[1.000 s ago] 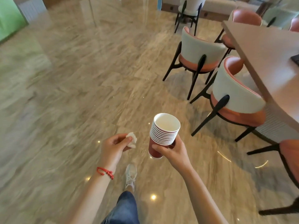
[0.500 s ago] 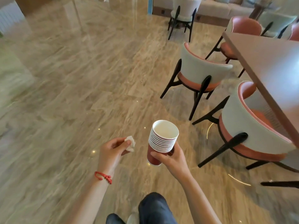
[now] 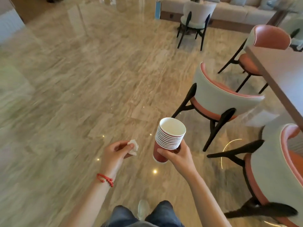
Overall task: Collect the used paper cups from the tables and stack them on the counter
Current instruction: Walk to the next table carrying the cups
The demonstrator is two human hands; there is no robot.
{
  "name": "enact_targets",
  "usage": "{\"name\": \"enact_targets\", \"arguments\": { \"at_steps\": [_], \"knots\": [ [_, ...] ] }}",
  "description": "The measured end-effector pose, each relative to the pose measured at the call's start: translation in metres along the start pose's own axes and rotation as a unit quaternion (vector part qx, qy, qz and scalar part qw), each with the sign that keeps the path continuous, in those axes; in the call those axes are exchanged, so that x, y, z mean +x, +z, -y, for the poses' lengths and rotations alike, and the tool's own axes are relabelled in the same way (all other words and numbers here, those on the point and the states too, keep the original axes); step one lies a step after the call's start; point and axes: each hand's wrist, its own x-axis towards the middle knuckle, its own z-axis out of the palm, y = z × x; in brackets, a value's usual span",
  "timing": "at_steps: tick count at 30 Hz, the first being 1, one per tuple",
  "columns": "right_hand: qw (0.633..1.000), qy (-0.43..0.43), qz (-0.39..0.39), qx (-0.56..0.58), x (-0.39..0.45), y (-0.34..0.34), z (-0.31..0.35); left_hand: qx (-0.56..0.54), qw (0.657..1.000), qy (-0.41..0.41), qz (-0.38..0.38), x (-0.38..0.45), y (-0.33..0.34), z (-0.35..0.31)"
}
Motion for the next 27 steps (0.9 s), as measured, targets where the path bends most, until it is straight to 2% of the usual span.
{"name": "enact_targets", "arguments": {
  "at_steps": [5, 10, 18, 27],
  "knots": [
    [1.000, 0.002, 0.016, -0.002, 0.111, 0.018, 0.021, -0.009, 1.000, -0.003, -0.030, 0.104, 0.012, -0.035],
    [1.000, 0.003, 0.026, -0.011, 0.232, 0.047, 0.031, -0.010, 1.000, -0.005, -0.024, 0.223, 0.025, -0.064],
    [1.000, 0.003, 0.004, 0.000, 0.445, 0.095, 0.088, 0.005, 1.000, -0.003, -0.013, 0.436, 0.040, -0.143],
    [0.999, 0.019, -0.028, 0.015, 0.623, 0.103, 0.121, 0.018, 1.000, -0.021, -0.005, 0.621, 0.092, -0.198]
  ]
}}
